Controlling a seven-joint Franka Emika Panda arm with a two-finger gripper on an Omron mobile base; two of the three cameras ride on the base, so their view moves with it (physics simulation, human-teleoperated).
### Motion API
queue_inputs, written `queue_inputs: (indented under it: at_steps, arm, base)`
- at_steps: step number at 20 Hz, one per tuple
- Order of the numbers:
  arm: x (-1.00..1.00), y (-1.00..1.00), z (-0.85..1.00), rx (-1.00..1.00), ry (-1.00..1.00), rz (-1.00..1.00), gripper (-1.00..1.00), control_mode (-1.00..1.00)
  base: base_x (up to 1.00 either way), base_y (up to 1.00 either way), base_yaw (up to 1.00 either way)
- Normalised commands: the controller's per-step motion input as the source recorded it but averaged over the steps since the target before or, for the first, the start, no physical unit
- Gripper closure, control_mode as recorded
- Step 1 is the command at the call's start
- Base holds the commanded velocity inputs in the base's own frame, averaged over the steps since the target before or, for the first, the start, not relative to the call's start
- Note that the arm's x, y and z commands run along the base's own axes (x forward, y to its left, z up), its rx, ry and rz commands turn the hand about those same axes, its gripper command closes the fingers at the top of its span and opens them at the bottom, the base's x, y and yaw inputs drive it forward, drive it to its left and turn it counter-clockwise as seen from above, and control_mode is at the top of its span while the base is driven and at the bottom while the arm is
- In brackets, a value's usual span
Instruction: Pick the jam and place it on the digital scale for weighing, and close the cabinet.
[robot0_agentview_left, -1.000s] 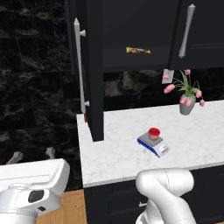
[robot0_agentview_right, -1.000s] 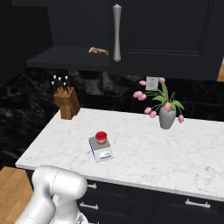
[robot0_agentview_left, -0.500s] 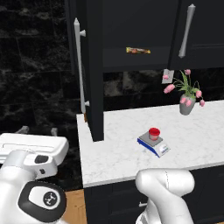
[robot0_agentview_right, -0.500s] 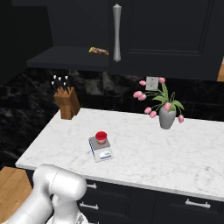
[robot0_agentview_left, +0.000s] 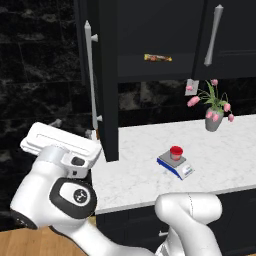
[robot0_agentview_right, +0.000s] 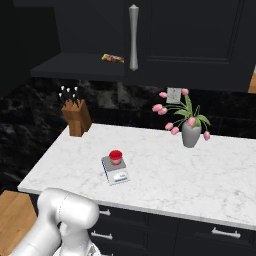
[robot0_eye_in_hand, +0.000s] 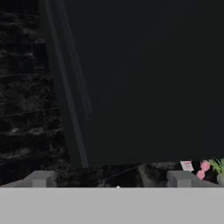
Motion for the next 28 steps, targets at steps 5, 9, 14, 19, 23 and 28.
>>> queue_inputs:
  at_steps: [5,9,14,19,23,28]
  arm:
    - [0.33,-0.75,0.51,0.25,-0.13,-0.05,-1.00,-1.00]
    - [0.59,-0.89,0.42,0.31,-0.03,-0.08,-1.00,-1.00]
    - [0.77,-0.98,0.42,0.34,0.00,-0.09,-1.00,-1.00]
    - [0.88,-0.87,0.28,0.32,0.00,-0.09,-1.00,-1.00]
    - [0.99,-0.53,0.00,0.23,-0.01,-0.02,-1.00,-1.00]
    - [0.96,-0.49,0.00,0.23,0.00,0.00,-1.00,-1.00]
  base:
    - [0.00,0.00,0.00]
    - [0.00,0.00,0.00]
    - [0.00,0.00,0.00]
    - [0.00,0.00,0.00]
    - [0.00,0.00,0.00]
    - [0.00,0.00,0.00]
